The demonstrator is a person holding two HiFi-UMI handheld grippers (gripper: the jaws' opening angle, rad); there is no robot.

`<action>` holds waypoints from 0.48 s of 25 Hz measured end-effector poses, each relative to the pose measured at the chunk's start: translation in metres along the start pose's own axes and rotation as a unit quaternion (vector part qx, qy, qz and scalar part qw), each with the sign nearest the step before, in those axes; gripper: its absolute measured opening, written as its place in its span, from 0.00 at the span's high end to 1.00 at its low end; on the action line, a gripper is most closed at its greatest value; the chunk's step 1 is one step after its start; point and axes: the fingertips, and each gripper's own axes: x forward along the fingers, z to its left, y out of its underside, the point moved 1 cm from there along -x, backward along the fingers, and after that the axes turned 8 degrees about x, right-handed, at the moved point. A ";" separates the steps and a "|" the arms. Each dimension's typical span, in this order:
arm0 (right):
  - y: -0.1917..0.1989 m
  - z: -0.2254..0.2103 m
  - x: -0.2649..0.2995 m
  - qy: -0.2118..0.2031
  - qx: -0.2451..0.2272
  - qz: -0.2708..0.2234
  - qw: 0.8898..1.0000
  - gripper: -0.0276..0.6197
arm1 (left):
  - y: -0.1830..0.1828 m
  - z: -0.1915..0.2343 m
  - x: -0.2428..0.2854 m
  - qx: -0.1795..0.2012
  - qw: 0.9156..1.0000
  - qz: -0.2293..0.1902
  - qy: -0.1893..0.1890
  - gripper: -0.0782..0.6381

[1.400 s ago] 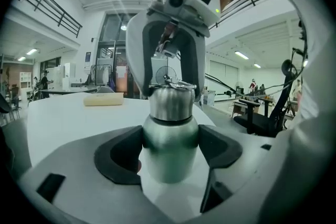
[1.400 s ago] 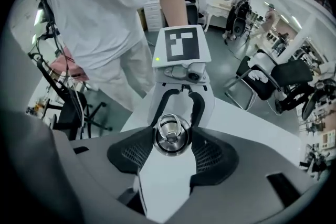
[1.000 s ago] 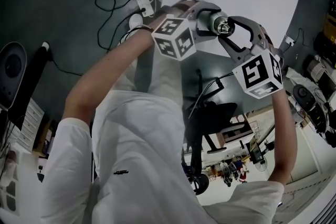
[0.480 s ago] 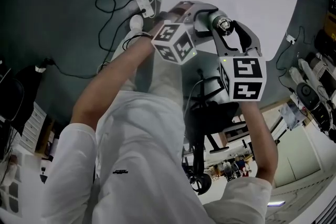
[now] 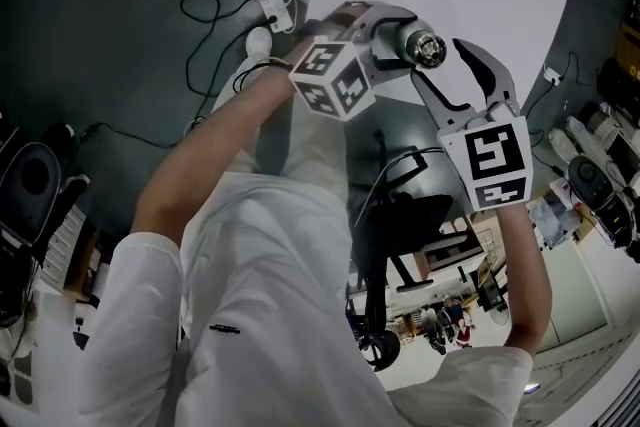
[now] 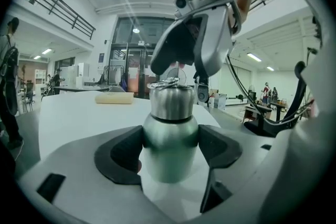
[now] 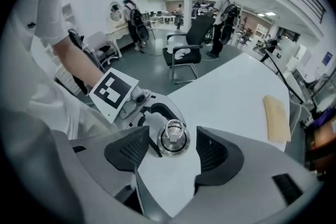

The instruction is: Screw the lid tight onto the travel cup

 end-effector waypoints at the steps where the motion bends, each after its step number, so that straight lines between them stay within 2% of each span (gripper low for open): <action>1: -0.003 0.000 -0.001 -0.010 -0.021 0.000 1.000 0.55 | 0.000 0.000 0.001 0.000 1.000 0.000 0.002 0.44; 3: -0.009 0.002 -0.003 -0.032 -0.073 0.000 0.997 0.55 | 0.001 -0.001 0.001 0.001 1.000 0.000 0.008 0.44; 5: -0.016 0.008 -0.004 -0.061 -0.149 -0.002 0.987 0.55 | 0.003 0.000 0.001 0.004 1.000 0.000 0.015 0.44; 7: -0.018 0.014 -0.003 -0.092 -0.233 0.000 0.968 0.55 | 0.003 0.000 0.000 0.006 1.000 0.000 0.022 0.44; 9: -0.014 0.019 -0.001 -0.119 -0.307 0.010 0.944 0.55 | 0.002 -0.001 -0.001 0.008 1.000 0.000 0.029 0.44; 12: -0.005 0.020 0.004 -0.152 -0.384 0.028 0.910 0.55 | 0.001 -0.001 0.000 0.011 0.999 0.001 0.038 0.44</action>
